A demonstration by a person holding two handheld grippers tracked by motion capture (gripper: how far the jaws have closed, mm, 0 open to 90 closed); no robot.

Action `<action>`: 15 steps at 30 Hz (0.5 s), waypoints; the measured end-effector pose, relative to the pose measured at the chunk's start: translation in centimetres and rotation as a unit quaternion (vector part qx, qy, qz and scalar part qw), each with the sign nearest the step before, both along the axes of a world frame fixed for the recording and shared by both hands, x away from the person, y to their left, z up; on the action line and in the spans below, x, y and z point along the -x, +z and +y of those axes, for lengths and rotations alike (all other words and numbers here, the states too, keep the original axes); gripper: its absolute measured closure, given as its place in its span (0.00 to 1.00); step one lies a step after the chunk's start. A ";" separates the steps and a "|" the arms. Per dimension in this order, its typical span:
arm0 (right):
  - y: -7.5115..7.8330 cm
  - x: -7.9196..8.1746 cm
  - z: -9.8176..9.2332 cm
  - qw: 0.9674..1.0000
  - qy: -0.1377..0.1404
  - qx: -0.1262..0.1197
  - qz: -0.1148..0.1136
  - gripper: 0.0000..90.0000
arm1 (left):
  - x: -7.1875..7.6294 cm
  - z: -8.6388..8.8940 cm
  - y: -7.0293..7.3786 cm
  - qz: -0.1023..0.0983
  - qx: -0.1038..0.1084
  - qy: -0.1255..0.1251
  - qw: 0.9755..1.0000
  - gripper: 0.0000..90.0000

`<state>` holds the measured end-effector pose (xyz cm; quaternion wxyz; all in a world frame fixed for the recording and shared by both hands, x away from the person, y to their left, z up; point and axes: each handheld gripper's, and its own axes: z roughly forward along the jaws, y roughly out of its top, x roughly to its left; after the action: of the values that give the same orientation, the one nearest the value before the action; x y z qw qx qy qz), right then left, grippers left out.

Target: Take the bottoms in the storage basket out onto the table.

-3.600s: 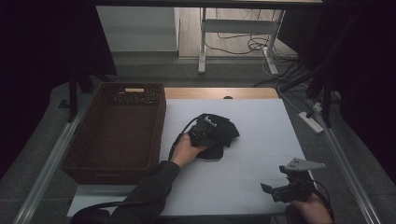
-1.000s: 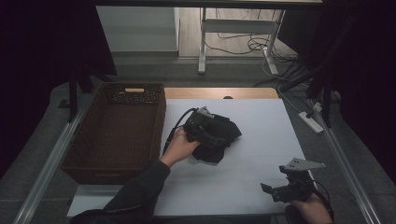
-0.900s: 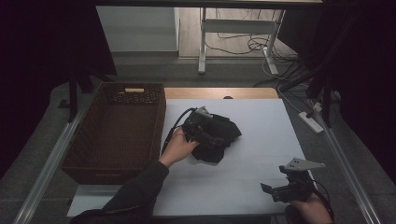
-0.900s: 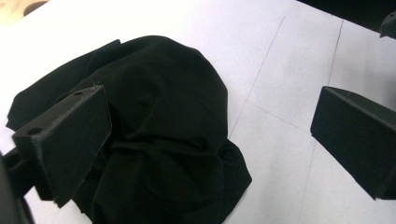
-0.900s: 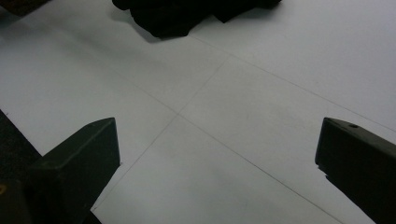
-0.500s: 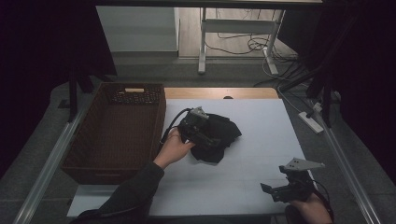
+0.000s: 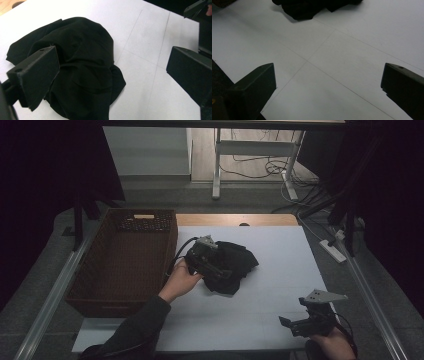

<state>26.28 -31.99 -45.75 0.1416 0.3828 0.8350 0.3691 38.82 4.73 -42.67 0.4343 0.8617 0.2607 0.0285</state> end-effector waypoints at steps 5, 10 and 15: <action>0.0 0.0 0.0 1.000 -0.001 0.001 -0.001 0.00 | 0.2 0.5 0.2 -0.001 0.002 0.000 1.000 0.00; 0.0 0.0 0.0 1.000 -0.001 0.002 -0.002 0.00 | 0.4 0.9 0.1 0.002 0.004 0.002 1.000 0.00; 0.0 0.0 0.0 1.000 -0.002 0.002 -0.002 0.00 | 0.7 1.3 0.1 0.004 0.009 0.002 1.000 0.00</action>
<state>26.26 -31.96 -45.75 0.1449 0.3833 0.8347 0.3680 38.13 6.02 -42.56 0.4409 0.8573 0.2646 0.0231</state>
